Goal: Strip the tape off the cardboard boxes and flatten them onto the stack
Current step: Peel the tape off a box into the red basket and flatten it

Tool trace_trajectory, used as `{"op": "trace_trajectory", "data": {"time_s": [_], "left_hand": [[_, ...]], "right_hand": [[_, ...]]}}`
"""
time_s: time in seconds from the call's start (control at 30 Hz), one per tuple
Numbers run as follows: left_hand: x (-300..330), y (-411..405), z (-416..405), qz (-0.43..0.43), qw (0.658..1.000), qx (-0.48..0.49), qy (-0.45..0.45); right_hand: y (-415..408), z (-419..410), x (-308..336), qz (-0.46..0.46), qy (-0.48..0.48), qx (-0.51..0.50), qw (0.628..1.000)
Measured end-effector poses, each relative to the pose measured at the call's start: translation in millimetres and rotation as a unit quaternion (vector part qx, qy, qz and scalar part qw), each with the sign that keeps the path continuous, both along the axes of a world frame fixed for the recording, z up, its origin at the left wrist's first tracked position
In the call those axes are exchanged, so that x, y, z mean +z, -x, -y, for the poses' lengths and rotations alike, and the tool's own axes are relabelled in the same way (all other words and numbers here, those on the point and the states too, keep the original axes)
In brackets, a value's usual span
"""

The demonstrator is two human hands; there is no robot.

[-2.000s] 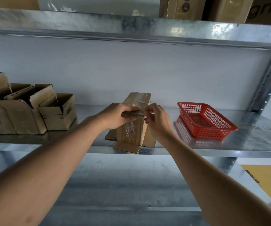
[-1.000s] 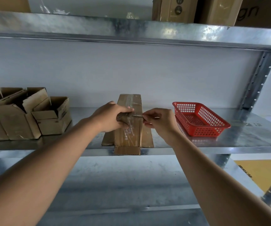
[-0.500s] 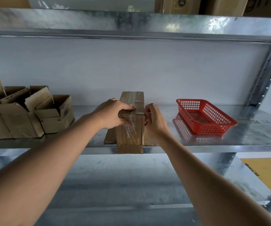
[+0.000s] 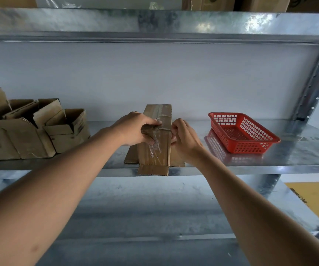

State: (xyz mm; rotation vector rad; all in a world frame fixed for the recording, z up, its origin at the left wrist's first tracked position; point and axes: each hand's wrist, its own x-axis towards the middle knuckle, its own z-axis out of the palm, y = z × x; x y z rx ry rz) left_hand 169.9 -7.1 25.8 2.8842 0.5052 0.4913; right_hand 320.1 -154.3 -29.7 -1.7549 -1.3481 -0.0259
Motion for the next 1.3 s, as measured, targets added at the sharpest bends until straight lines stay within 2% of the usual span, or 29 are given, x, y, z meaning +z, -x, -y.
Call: {"op": "trace_trajectory", "data": {"time_s": [0.17, 0.27, 0.37, 0.47, 0.7, 0.83, 0.97, 1.17, 1.3], "left_hand": [[-3, 0, 0, 0.011, 1.000, 0.009, 0.008], [-5, 0, 0, 0.015, 1.000, 0.013, 0.008], [-8, 0, -1, 0.019, 1.000, 0.018, 0.015], [-9, 0, 0, 0.018, 1.000, 0.019, 0.015], [-8, -1, 3, 0.014, 1.000, 0.014, 0.009], [-8, -1, 4, 0.015, 1.000, 0.014, 0.013], [-8, -2, 4, 0.016, 1.000, 0.015, 0.016], [-9, -3, 3, 0.016, 0.999, 0.021, 0.018], [-9, -3, 3, 0.017, 1.000, 0.020, 0.017]], "right_hand": [[5, 11, -7, -0.234, -0.099, -0.002, 0.967], [8, 14, -11, -0.296, -0.124, 0.000, 0.947], [13, 12, -13, -0.297, -0.168, -0.050, 0.939], [18, 11, -17, -0.310, -0.191, -0.055, 0.930], [20, 10, -14, -0.298, -0.168, -0.082, 0.936], [17, 11, -11, -0.256, -0.129, -0.087, 0.954], [17, 13, -10, -0.238, -0.132, -0.080, 0.959], [20, 9, -5, -0.143, -0.124, -0.141, 0.972], [18, 7, -3, -0.122, -0.092, -0.130, 0.980]]}}
